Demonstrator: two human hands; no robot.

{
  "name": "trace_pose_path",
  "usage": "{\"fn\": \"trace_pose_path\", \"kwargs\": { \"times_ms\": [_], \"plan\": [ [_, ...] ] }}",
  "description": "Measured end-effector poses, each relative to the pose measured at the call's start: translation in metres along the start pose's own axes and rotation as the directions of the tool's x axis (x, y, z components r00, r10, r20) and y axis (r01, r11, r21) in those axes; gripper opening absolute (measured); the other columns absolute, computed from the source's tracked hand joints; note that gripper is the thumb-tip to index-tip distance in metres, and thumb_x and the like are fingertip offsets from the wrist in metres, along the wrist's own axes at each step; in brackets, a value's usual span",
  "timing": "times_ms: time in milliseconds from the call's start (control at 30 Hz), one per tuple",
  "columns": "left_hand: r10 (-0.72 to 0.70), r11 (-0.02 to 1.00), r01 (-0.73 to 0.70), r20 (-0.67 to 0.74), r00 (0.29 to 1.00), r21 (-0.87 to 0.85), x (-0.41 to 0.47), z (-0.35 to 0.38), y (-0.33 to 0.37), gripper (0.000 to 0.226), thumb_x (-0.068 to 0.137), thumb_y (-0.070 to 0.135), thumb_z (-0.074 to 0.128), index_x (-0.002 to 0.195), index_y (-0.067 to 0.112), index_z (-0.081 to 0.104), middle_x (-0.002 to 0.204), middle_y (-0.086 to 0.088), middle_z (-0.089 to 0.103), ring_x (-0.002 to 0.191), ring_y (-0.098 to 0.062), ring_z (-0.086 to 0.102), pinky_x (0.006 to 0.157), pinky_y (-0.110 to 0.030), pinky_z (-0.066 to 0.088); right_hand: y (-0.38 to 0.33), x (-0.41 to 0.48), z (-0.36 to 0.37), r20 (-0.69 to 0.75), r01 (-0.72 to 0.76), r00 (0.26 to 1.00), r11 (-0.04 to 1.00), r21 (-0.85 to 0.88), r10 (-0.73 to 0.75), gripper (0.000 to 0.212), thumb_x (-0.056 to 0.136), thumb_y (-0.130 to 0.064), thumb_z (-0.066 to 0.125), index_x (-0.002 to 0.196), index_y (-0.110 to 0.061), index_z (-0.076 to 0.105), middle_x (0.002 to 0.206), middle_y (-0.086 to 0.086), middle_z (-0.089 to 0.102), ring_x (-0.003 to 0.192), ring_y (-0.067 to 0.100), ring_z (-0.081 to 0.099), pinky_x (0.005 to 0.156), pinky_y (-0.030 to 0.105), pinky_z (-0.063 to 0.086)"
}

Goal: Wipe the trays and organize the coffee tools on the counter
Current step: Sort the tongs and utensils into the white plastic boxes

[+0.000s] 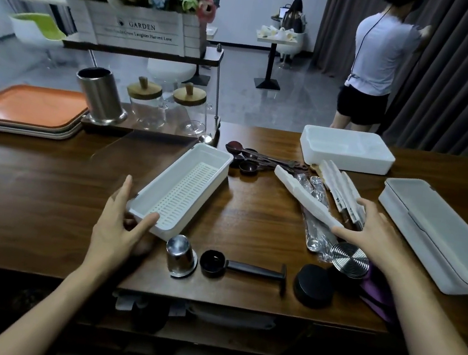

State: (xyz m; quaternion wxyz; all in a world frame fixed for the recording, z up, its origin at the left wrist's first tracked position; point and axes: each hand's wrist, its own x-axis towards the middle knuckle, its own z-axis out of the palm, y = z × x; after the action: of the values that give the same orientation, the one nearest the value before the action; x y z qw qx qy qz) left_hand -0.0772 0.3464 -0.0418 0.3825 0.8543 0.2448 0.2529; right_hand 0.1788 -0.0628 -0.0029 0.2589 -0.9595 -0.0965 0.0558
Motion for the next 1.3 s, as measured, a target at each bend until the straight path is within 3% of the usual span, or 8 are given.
{"fn": "trace_pose_path", "kwargs": {
  "times_ms": [167, 367, 567, 700, 900, 1067, 1200, 1300],
  "plan": [
    [-0.003, 1.000, 0.003, 0.057, 0.998, -0.008, 0.002, -0.002, 0.003, 0.095, 0.069, 0.081, 0.060, 0.152, 0.061, 0.017, 0.148, 0.027, 0.029, 0.124, -0.004, 0.048, 0.104, -0.037, 0.043, -0.009, 0.000, -0.002, -0.051, 0.057, 0.997, 0.994, 0.099, -0.052, 0.093, 0.074, -0.056, 0.079, 0.149, -0.033, 0.031, 0.138, 0.006, 0.050, 0.121, 0.027, 0.054, 0.101, 0.047, 0.047],
    [0.009, 1.000, -0.006, 0.113, 0.994, -0.031, 0.000, -0.002, 0.002, 0.090, 0.067, 0.082, 0.062, 0.147, 0.066, 0.025, 0.159, 0.031, 0.020, 0.130, -0.005, 0.046, 0.110, -0.042, 0.043, -0.030, 0.002, -0.006, -0.049, 0.125, 0.991, 0.989, 0.080, -0.121, 0.095, 0.083, -0.045, 0.078, 0.158, -0.023, 0.026, 0.153, 0.006, 0.039, 0.136, 0.027, 0.043, 0.107, 0.044, 0.038],
    [0.020, 0.999, -0.016, 0.108, 0.994, -0.042, 0.000, -0.002, 0.001, 0.092, 0.067, 0.082, 0.063, 0.149, 0.063, 0.024, 0.158, 0.031, 0.021, 0.131, -0.003, 0.044, 0.108, -0.036, 0.044, -0.076, 0.008, -0.016, 0.017, 0.287, 0.957, 0.956, 0.050, -0.289, 0.069, 0.085, -0.040, 0.076, 0.147, -0.027, 0.048, 0.140, -0.002, 0.052, 0.127, 0.023, 0.050, 0.102, 0.044, 0.043],
    [0.013, 0.997, -0.005, 0.102, 0.995, -0.082, 0.000, -0.005, -0.002, 0.097, 0.067, 0.084, 0.066, 0.151, 0.061, 0.022, 0.154, 0.033, 0.025, 0.128, -0.011, 0.052, 0.106, -0.038, 0.048, -0.122, 0.013, -0.013, 0.121, 0.443, 0.891, 0.896, -0.020, -0.437, 0.046, 0.089, -0.037, 0.071, 0.134, -0.032, 0.060, 0.129, -0.009, 0.061, 0.121, 0.019, 0.054, 0.101, 0.043, 0.046],
    [0.021, 0.994, -0.011, 0.091, 0.996, -0.113, 0.004, -0.021, -0.014, 0.095, 0.076, 0.071, 0.071, 0.155, 0.053, 0.021, 0.153, 0.035, 0.026, 0.135, -0.012, 0.048, 0.107, -0.039, 0.048, -0.202, 0.017, 0.012, 0.248, 0.593, 0.798, 0.790, -0.156, -0.549, 0.044, 0.093, -0.032, 0.070, 0.135, -0.033, 0.061, 0.131, -0.002, 0.065, 0.118, 0.023, 0.056, 0.090, 0.036, 0.045],
    [-0.023, 0.985, 0.035, 0.073, 0.997, -0.166, 0.009, -0.033, -0.031, 0.095, 0.077, 0.065, 0.074, 0.156, 0.050, 0.023, 0.161, 0.021, 0.029, 0.133, -0.009, 0.049, 0.106, -0.036, 0.049, -0.255, 0.021, 0.051, 0.346, 0.679, 0.722, 0.709, -0.191, -0.599, 0.046, 0.093, -0.029, 0.071, 0.136, -0.036, 0.059, 0.128, -0.002, 0.066, 0.113, 0.020, 0.060, 0.090, 0.034, 0.050],
    [-0.134, 0.956, 0.135, 0.021, 0.991, -0.259, 0.006, -0.033, -0.031, 0.091, 0.078, 0.056, 0.078, 0.155, 0.045, 0.032, 0.150, 0.023, 0.047, 0.125, 0.003, 0.054, 0.093, -0.011, 0.044, -0.288, 0.032, 0.076, 0.415, 0.730, 0.665, 0.656, -0.189, -0.621, 0.048, 0.094, -0.028, 0.069, 0.139, -0.038, 0.056, 0.135, -0.004, 0.062, 0.121, 0.020, 0.056, 0.094, 0.033, 0.046],
    [-0.184, 0.942, 0.178, 0.004, 0.983, -0.285, 0.006, -0.031, -0.028, 0.084, 0.081, 0.052, 0.078, 0.153, 0.048, 0.034, 0.139, 0.028, 0.054, 0.117, 0.019, 0.051, 0.087, -0.003, 0.042, -0.307, 0.048, 0.091, 0.490, 0.802, 0.572, 0.573, -0.168, -0.657, 0.046, 0.095, -0.027, 0.068, 0.138, -0.035, 0.057, 0.135, -0.008, 0.055, 0.121, 0.018, 0.053, 0.097, 0.032, 0.043]
  ]
}}
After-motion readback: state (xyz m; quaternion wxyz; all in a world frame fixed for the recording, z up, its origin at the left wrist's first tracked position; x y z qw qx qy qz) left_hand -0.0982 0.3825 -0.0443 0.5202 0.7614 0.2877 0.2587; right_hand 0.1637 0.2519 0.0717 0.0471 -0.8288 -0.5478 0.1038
